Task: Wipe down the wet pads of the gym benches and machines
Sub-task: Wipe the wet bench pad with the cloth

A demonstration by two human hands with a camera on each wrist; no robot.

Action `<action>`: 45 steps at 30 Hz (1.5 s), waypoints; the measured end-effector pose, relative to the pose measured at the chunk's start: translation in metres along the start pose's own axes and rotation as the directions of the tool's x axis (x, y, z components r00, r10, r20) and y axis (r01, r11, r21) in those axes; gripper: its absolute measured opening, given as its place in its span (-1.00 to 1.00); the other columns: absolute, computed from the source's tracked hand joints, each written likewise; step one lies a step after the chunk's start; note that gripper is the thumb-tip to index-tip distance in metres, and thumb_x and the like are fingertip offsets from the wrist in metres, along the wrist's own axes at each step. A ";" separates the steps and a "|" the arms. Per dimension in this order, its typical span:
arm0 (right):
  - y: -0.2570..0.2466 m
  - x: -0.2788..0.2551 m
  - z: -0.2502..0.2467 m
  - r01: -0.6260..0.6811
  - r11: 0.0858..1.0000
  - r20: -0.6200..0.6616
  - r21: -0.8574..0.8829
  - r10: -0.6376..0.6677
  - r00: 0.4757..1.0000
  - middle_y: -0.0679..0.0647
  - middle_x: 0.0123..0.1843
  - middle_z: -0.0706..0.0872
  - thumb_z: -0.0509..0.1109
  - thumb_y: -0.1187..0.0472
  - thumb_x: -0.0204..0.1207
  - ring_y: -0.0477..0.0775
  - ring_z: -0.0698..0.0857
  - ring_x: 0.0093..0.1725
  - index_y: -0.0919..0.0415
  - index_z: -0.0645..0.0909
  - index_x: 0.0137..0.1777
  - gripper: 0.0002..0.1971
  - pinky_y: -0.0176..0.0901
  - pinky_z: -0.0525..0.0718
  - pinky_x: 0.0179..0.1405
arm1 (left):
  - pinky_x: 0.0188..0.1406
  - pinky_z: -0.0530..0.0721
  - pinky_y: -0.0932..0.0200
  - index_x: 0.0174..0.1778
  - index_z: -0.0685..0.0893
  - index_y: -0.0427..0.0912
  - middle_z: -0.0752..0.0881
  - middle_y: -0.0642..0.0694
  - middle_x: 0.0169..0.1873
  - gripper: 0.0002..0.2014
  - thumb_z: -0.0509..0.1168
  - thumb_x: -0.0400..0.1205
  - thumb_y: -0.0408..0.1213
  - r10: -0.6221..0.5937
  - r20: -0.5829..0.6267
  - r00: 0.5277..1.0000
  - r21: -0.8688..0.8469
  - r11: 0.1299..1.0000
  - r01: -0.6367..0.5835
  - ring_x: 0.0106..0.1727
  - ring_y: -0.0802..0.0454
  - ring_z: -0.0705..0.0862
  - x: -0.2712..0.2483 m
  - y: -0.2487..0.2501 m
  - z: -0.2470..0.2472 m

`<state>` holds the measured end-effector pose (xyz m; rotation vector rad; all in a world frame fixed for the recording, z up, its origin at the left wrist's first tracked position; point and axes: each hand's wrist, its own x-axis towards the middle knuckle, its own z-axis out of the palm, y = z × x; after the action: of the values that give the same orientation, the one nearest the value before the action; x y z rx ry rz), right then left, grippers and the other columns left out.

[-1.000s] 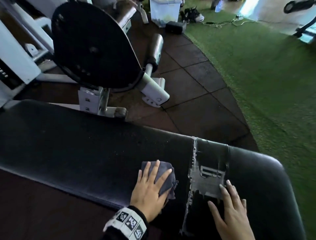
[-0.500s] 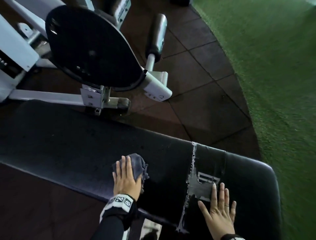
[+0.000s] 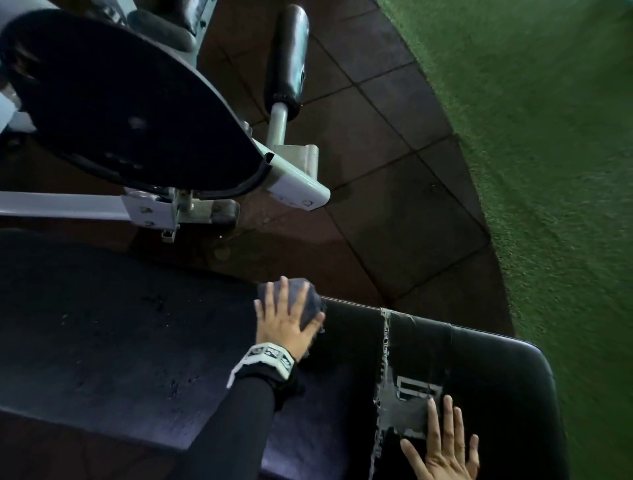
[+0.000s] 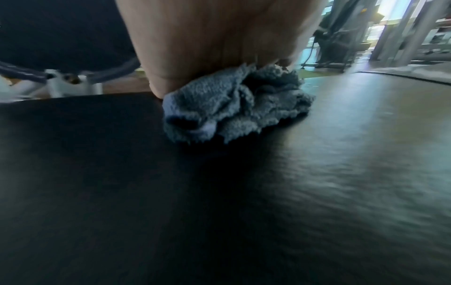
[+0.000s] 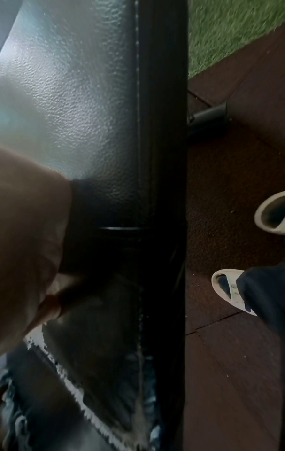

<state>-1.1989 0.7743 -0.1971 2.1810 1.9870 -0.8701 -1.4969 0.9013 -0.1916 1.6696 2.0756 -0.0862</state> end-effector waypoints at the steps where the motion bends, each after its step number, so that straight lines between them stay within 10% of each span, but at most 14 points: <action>1: 0.000 -0.001 0.000 0.004 1.000 -0.010 -0.004 -0.004 1.000 -0.14 0.69 -0.16 -0.27 -0.47 0.47 -0.13 -0.17 0.65 -0.12 -0.12 0.65 -0.21 -0.07 -0.28 0.57 | 0.37 0.35 -0.44 0.65 0.10 0.09 0.31 -0.26 0.59 -0.24 -0.37 0.59 0.40 0.035 0.026 0.999 0.015 0.999 -0.035 0.56 -0.38 0.29 -0.003 0.010 0.005; 7: -0.001 -0.005 -0.001 0.016 1.000 -0.058 -0.003 -0.017 0.998 -0.16 0.69 -0.15 -0.26 -0.45 0.49 -0.16 -0.17 0.65 -0.12 -0.10 0.65 -0.23 -0.11 -0.29 0.57 | 0.52 -0.03 -0.19 0.64 0.03 0.26 0.25 -0.22 0.61 -0.30 0.00 0.53 0.21 0.200 0.023 0.979 0.111 0.973 -0.202 0.60 -0.27 0.19 -0.066 0.013 0.033; 12: 0.001 -0.005 0.000 0.029 1.000 -0.066 -0.001 -0.029 0.997 -0.12 0.69 -0.15 -0.26 -0.45 0.49 -0.14 -0.17 0.65 -0.10 -0.11 0.65 -0.22 -0.08 -0.29 0.57 | 0.56 0.11 -0.24 0.65 -0.03 0.27 0.12 -0.21 0.66 -0.07 0.43 0.48 0.02 0.004 -0.068 0.998 -0.014 1.000 -0.005 0.66 -0.22 0.03 -0.115 -0.040 0.042; 21: 0.003 -0.008 0.003 0.024 1.000 -0.050 0.000 -0.024 0.998 -0.09 0.69 -0.12 -0.26 -0.46 0.49 -0.12 -0.14 0.65 -0.11 -0.11 0.65 -0.22 -0.03 -0.27 0.57 | 0.60 -0.18 -0.27 0.64 -0.18 0.24 -0.30 -0.15 0.66 -0.34 0.02 0.69 0.17 -0.371 -0.045 0.928 -0.131 0.923 0.362 0.66 -0.19 -0.27 -0.030 -0.046 -0.010; 28: 0.001 -0.008 -0.002 0.023 1.000 -0.011 0.015 -0.023 1.000 -0.09 0.69 -0.13 -0.25 -0.45 0.50 -0.12 -0.14 0.65 -0.10 -0.10 0.65 -0.22 -0.04 -0.27 0.57 | 0.39 0.28 -0.46 0.59 0.24 0.17 0.31 -0.32 0.57 -0.36 -0.06 0.57 0.27 0.037 -0.068 0.997 0.042 0.999 -0.034 0.56 -0.40 0.30 -0.017 0.030 0.019; 34: -0.004 -0.008 -0.011 -0.024 1.000 0.078 0.018 0.022 0.997 -0.07 0.70 -0.14 -0.25 -0.45 0.50 -0.11 -0.15 0.65 -0.08 -0.09 0.66 -0.22 -0.09 -0.29 0.56 | 0.55 -0.05 -0.23 0.64 0.10 0.25 0.13 -0.23 0.65 -0.25 0.17 0.52 0.21 0.219 -0.028 0.975 0.112 0.970 -0.214 0.63 -0.26 0.09 -0.102 0.028 0.057; 39: -0.004 -0.008 -0.014 -0.035 0.999 0.177 -0.019 0.038 0.983 -0.01 0.70 -0.11 -0.23 -0.43 0.52 -0.10 -0.15 0.65 0.00 0.00 0.65 -0.22 -0.12 -0.33 0.55 | 0.60 0.03 -0.21 0.65 0.01 0.26 -0.04 -0.15 0.69 -0.23 0.19 0.53 0.13 0.060 -0.135 0.989 0.042 0.998 -0.055 0.68 -0.18 -0.06 -0.123 -0.027 0.054; 45: -0.015 -0.006 -0.034 -0.088 0.992 0.309 -0.093 0.113 0.944 -0.21 0.31 -0.86 -0.46 -0.51 0.06 -0.24 -0.83 0.26 -0.11 -0.58 0.47 -0.04 -0.16 -0.85 0.15 | 0.50 0.12 -0.44 0.60 0.02 0.24 0.06 -0.26 0.66 -0.20 0.38 0.56 -0.03 -0.171 -0.178 0.969 -0.098 0.983 0.156 0.65 -0.33 0.06 -0.055 -0.031 0.024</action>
<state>-1.2004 0.7853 -0.1611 1.9382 1.7147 -1.0307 -1.5105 0.8355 -0.1987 1.5047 2.3198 0.1056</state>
